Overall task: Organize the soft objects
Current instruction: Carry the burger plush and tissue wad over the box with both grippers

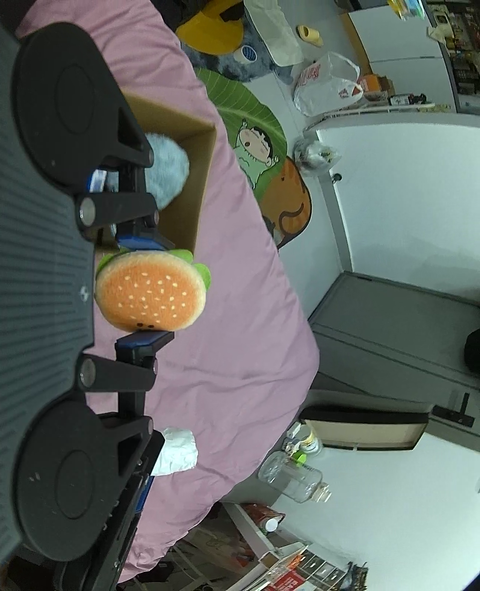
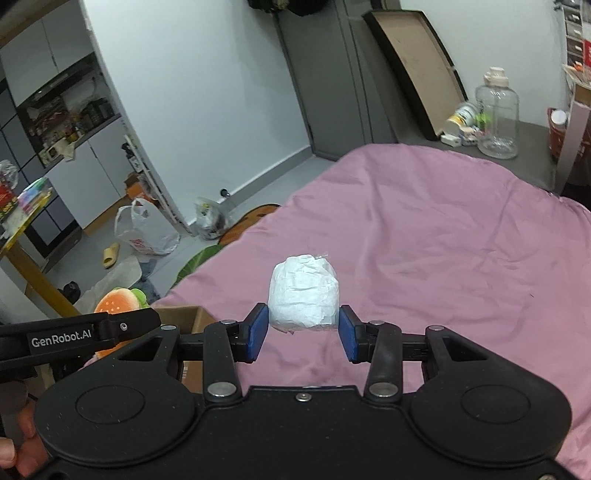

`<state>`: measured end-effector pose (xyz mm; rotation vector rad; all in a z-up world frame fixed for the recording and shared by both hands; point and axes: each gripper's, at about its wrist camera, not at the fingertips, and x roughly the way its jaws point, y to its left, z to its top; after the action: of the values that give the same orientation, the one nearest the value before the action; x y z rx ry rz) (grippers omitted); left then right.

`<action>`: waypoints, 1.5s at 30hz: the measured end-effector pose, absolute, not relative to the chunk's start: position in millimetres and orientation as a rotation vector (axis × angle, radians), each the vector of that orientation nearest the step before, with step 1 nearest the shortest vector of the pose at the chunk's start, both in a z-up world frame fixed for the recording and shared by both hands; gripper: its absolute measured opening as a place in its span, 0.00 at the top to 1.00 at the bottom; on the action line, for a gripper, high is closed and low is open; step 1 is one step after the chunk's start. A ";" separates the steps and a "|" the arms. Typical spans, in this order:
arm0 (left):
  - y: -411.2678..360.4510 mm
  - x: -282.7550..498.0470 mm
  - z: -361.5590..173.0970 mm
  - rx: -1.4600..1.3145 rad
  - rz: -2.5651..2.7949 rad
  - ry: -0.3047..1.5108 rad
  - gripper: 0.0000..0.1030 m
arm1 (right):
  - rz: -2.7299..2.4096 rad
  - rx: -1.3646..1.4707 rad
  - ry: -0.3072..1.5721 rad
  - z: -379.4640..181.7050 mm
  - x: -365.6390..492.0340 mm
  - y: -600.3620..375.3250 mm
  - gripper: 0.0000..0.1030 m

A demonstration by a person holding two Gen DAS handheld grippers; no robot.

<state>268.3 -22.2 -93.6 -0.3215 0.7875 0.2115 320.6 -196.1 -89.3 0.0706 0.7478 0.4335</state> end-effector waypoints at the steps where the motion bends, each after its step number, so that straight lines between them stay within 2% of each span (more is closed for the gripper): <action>1: -18.0 264.0 -91.4 -0.326 0.215 0.784 0.59 | 0.437 0.068 0.742 -86.5 317.0 -193.0 0.60; 24: 36.4 199.8 -68.8 -0.384 0.234 0.723 0.59 | 0.515 0.031 0.659 -54.5 259.5 -137.6 0.60; 45: 78.8 182.7 -80.8 -0.449 0.233 0.746 0.59 | 0.544 -0.013 0.678 -62.3 246.0 -96.1 0.60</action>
<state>182.7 78.8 -80.8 -0.4486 0.7457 0.2330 246.0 -96.1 -62.3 -0.0126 0.6778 0.5443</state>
